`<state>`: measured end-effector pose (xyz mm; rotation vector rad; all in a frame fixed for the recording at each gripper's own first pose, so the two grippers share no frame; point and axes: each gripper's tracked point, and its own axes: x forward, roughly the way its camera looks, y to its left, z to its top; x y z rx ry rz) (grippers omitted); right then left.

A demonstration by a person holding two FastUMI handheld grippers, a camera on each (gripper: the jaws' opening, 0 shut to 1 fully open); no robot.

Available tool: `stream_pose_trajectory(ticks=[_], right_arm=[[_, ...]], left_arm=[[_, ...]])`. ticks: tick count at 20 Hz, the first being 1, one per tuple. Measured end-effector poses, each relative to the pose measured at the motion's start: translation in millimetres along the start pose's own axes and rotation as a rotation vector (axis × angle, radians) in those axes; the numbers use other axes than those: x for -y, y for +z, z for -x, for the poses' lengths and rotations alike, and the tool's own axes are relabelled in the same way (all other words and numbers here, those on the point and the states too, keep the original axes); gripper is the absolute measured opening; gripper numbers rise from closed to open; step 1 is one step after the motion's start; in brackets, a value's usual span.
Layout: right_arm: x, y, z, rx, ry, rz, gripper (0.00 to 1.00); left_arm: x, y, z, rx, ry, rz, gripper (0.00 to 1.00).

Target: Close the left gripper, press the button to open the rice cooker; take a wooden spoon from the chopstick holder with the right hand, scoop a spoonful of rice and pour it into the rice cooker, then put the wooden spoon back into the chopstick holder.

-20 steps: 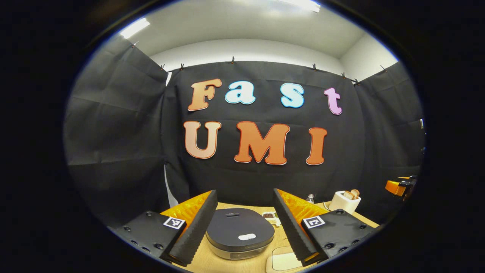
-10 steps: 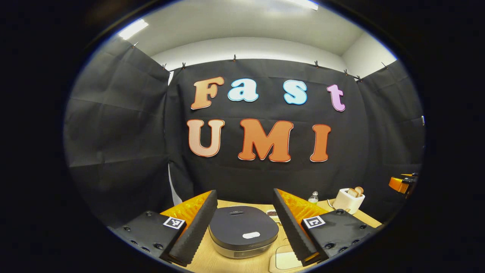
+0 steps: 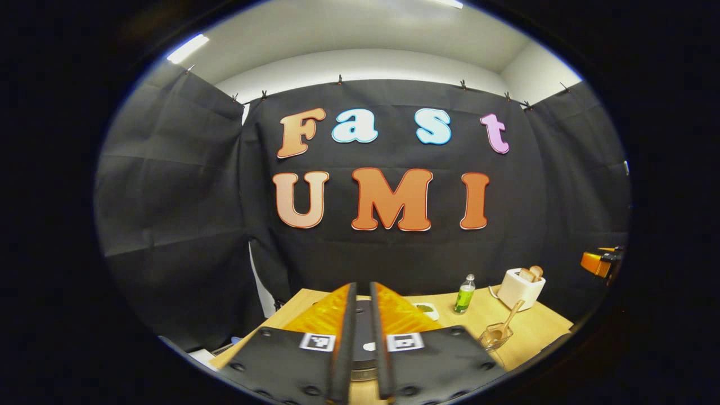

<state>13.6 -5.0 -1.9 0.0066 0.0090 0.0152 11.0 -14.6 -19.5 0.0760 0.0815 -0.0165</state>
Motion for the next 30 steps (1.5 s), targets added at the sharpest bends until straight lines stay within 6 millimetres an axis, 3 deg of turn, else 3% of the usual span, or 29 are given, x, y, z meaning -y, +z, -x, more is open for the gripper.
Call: stream_pose_trajectory(ticks=[1, 3, 4, 5, 6, 8, 15, 17, 18, 22, 28, 29, 30], right_arm=[[0.8, -1.5, -0.7, -0.002, -0.001, -0.003, 0.89], [1.3, -3.8, -2.3, -0.008, -0.003, 0.0, 0.89], [2.3, -3.9, -2.7, -0.008, -0.007, 0.001, 0.95], [3.6, -4.3, -3.6, -0.009, -0.009, 0.002, 0.95], [4.1, -4.6, -4.5, -0.011, -0.01, 0.003, 0.95], [6.8, -5.6, -4.8, -0.014, -0.017, 0.004, 0.95], [17.8, -12.6, -8.7, -0.035, -0.043, 0.013, 0.95], [22.9, -12.7, -9.6, -0.037, -0.057, 0.016, 0.95], [25.1, -14.0, -10.4, -0.043, -0.062, 0.019, 0.95], [34.7, -16.9, -10.7, -0.052, -0.085, 0.03, 0.95], [42.1, -24.0, -14.6, -0.07, -0.098, 0.028, 0.95], [42.5, -24.6, -16.7, -0.071, -0.099, 0.028, 0.95], [42.2, -25.2, -17.7, -0.072, -0.098, 0.028, 0.95]], left_arm=[[6.0, -4.1, -2.6, -0.018, -0.018, 0.003, 0.03], [15.2, -13.7, -5.1, -0.048, -0.049, 0.023, 0.06], [16.2, -20.5, -8.6, -0.067, -0.057, 0.031, 0.06], [18.5, -27.3, -14.5, -0.082, -0.06, 0.032, 0.1], [26.2, -34.6, -16.0, -0.101, -0.068, 0.036, 0.06], [37.3, -54.5, -26.7, -0.161, -0.108, 0.072, 0.0], [52.3, -125.6, -70.4, -0.342, -0.149, 0.128, 0.04], [52.2, -144.2, -80.5, -0.39, -0.146, 0.147, 0.08], [49.8, -151.2, -85.2, -0.407, -0.139, 0.143, 0.04], [48.4, -175.3, -100.4, -0.469, -0.13, 0.119, 0.04], [43.9, -198.5, -106.7, -0.531, -0.109, 0.061, 0.04], [44.2, -203.4, -105.8, -0.542, -0.106, 0.054, 0.0], [43.7, -204.8, -104.5, -0.553, -0.105, 0.051, 0.04]])
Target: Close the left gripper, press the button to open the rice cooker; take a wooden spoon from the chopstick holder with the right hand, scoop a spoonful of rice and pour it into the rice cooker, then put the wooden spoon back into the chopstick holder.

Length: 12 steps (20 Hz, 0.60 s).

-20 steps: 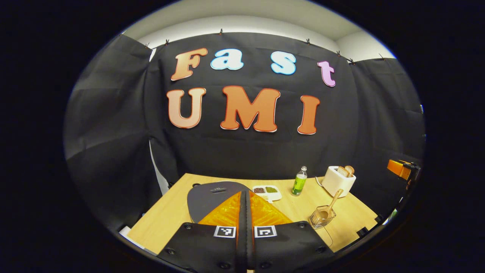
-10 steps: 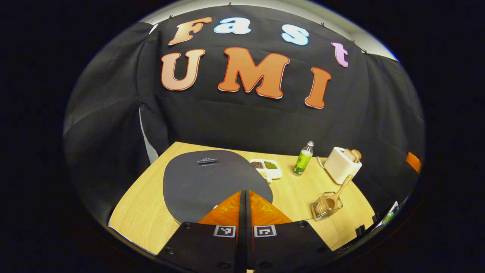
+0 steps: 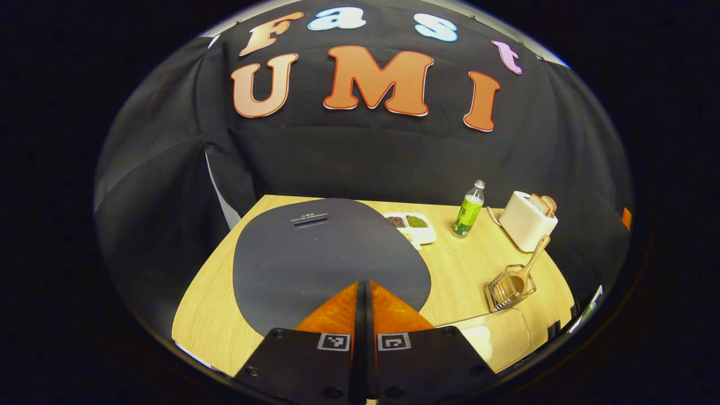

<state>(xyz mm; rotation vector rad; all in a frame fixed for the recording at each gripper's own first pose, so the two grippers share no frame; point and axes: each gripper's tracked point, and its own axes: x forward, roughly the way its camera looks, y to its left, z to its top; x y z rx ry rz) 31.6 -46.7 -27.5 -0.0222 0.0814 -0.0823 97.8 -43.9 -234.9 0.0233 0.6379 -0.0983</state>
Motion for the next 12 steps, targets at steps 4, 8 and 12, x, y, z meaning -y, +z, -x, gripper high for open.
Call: stream_pose_trajectory(ticks=[4, 8, 12], right_arm=[[-5.1, -3.0, -6.2, -0.007, 0.013, -0.006, 0.95], [-9.4, -8.6, -9.7, -0.018, 0.032, -0.011, 0.95], [-9.3, -11.0, -8.7, -0.021, 0.044, -0.019, 0.95]], left_arm=[[-1.2, -2.7, -1.6, -0.006, 0.016, 0.004, 0.0], [-3.6, -6.1, -2.1, -0.01, 0.02, 0.07, 0.04], [-1.1, -10.9, -2.5, -0.012, 0.024, 0.021, 0.05]])
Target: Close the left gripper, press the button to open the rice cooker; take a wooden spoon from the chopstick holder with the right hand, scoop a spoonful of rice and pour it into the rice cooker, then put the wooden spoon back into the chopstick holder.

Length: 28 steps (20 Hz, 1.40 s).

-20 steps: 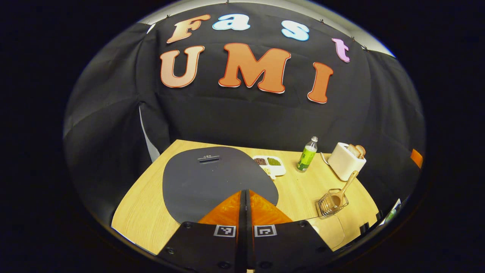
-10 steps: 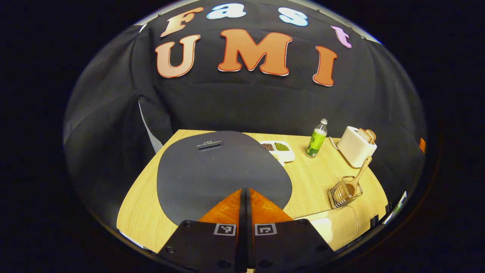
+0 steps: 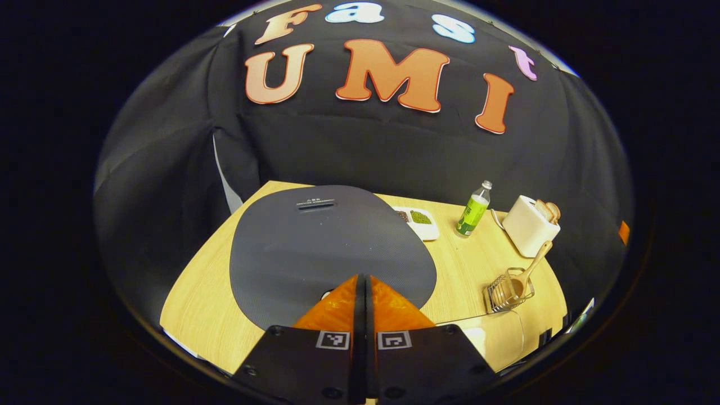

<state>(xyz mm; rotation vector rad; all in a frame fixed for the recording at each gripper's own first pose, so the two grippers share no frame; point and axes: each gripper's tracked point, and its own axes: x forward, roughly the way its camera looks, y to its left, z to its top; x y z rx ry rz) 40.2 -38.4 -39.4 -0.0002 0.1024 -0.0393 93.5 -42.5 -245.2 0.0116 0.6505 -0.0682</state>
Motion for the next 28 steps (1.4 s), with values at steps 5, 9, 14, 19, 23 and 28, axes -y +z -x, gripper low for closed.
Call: stream_pose_trajectory(ticks=[5, 9, 14, 19, 23, 28], right_arm=[[0.1, 1.5, 1.6, 0.01, 0.021, -0.018, 0.95], [-1.0, -0.8, -0.9, 0.004, 0.038, -0.035, 0.95], [-9.0, -7.4, -12.5, -0.011, 0.066, -0.039, 0.95], [-26.7, -28.5, -33.3, -0.075, 0.12, -0.067, 0.95], [-41.0, -56.9, -57.1, -0.158, 0.152, -0.073, 0.95], [-53.8, -95.3, -93.1, -0.261, 0.164, -0.077, 0.95]], left_arm=[[2.0, 19.4, 12.8, 0.05, 0.024, -0.031, 0.04], [-5.5, 85.5, 48.9, 0.213, 0.05, -0.004, 0.04], [-9.5, 139.5, 103.4, 0.366, 0.048, 0.063, 0.04], [-25.6, 155.0, 136.1, 0.436, 0.124, 0.044, 0.04], [-35.8, 160.8, 157.3, 0.484, 0.154, 0.066, 0.31], [-57.8, 164.1, 187.9, 0.534, 0.201, 0.1, 0.67]])
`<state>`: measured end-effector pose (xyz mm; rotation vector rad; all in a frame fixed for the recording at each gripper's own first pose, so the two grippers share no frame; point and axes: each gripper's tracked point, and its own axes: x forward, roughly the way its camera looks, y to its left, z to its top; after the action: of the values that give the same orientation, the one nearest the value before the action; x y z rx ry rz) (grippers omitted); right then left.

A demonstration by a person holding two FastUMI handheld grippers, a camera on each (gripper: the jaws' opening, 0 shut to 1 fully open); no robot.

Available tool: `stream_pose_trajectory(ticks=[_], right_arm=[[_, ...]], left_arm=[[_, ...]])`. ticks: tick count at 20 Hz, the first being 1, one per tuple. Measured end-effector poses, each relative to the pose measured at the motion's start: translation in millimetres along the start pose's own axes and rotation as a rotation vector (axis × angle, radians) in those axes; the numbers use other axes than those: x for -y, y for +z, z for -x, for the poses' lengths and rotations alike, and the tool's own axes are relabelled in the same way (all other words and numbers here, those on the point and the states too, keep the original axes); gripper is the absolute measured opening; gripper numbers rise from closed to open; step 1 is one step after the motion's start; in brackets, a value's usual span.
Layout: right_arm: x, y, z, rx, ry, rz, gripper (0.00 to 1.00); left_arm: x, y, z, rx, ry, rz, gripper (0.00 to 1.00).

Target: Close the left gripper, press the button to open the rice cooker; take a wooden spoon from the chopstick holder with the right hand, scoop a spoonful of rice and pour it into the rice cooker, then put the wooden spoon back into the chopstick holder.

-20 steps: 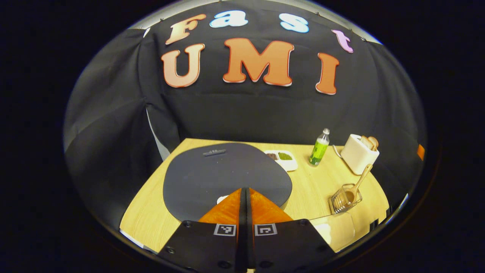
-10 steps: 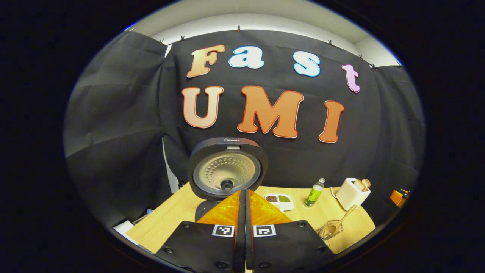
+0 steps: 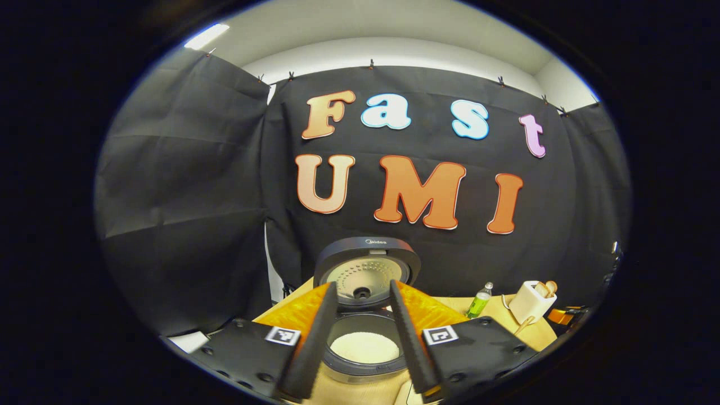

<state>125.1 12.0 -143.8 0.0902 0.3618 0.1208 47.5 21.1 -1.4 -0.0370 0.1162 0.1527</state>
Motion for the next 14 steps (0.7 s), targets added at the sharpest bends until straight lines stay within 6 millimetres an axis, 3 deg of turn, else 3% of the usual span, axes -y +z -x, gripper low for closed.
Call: stream_pose_trajectory(ticks=[1, 2, 4, 6, 7, 8, 11, 13, 14], right_arm=[[-0.5, -5.2, -10.0, -0.019, -0.002, 0.004, 0.95], [1.8, -12.3, -19.7, -0.039, -0.008, 0.009, 0.94], [3.9, -26.4, -38.2, -0.082, -0.015, 0.006, 0.95], [3.8, -41.5, -56.6, -0.13, -0.019, -0.008, 0.94], [4.5, -48.0, -66.2, -0.152, -0.024, -0.017, 0.87], [4.2, -52.9, -75.0, -0.17, -0.023, -0.025, 0.93], [2.7, -65.0, -98.3, -0.218, -0.019, -0.07, 0.86], [0.7, -67.7, -109.8, -0.236, -0.009, -0.106, 0.78], [2.1, -71.4, -113.8, -0.247, -0.01, -0.115, 0.7]], left_arm=[[-6.4, 2.5, 3.4, 0.01, 0.017, -0.004, 0.77], [-13.0, 4.3, 7.6, 0.017, 0.036, -0.004, 0.74], [-26.2, 6.0, 14.7, 0.024, 0.078, -0.01, 0.9], [-37.6, 7.2, 21.3, 0.034, 0.113, -0.022, 0.98], [-43.2, 6.7, 23.2, 0.034, 0.13, -0.03, 0.98], [-49.0, 6.5, 25.0, 0.034, 0.147, -0.04, 0.98], [-59.9, 6.3, 29.9, 0.028, 0.184, -0.058, 0.97], [-65.0, 2.5, 30.7, 0.019, 0.2, -0.065, 0.97], [-67.9, 0.7, 31.7, 0.014, 0.207, -0.069, 0.97]])
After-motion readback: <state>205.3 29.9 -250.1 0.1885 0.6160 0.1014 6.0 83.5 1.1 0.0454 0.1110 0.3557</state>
